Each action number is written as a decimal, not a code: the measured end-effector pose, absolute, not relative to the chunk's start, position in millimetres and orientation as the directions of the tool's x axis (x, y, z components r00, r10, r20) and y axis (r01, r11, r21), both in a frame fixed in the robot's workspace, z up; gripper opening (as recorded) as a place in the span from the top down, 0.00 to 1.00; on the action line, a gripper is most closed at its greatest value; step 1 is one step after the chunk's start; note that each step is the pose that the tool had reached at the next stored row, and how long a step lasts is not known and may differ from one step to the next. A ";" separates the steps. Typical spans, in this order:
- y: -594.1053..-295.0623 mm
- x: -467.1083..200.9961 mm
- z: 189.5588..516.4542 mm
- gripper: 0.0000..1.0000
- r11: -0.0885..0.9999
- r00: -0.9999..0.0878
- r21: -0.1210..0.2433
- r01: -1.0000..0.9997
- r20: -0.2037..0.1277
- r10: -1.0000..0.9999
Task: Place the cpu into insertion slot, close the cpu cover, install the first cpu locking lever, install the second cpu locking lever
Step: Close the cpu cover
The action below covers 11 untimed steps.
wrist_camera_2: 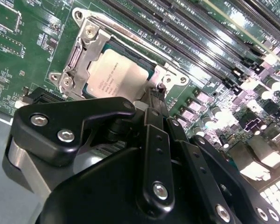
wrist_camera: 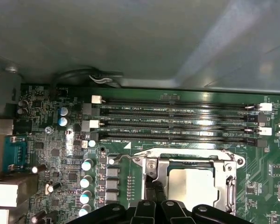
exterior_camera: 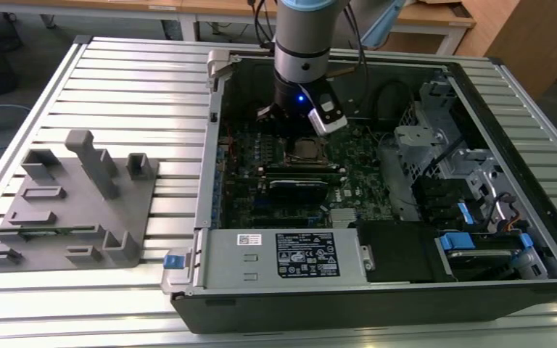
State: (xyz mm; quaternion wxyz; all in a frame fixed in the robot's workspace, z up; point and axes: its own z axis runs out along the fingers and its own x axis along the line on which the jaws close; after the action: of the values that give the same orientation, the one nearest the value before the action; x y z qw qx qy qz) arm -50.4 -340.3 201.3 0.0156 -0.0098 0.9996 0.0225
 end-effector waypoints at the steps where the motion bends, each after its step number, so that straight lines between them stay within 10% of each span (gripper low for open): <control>1: -340.2 -50.4 200.6 0.89 0.999 -0.999 0.045 -0.020 -0.032 -0.019; 11: -340.3 -50.4 198.4 0.89 0.999 -0.999 0.044 -0.020 -0.031 -0.019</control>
State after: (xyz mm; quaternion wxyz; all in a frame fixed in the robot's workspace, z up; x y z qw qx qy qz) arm -50.4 -340.3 198.4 0.0155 -0.0099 0.9996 0.0224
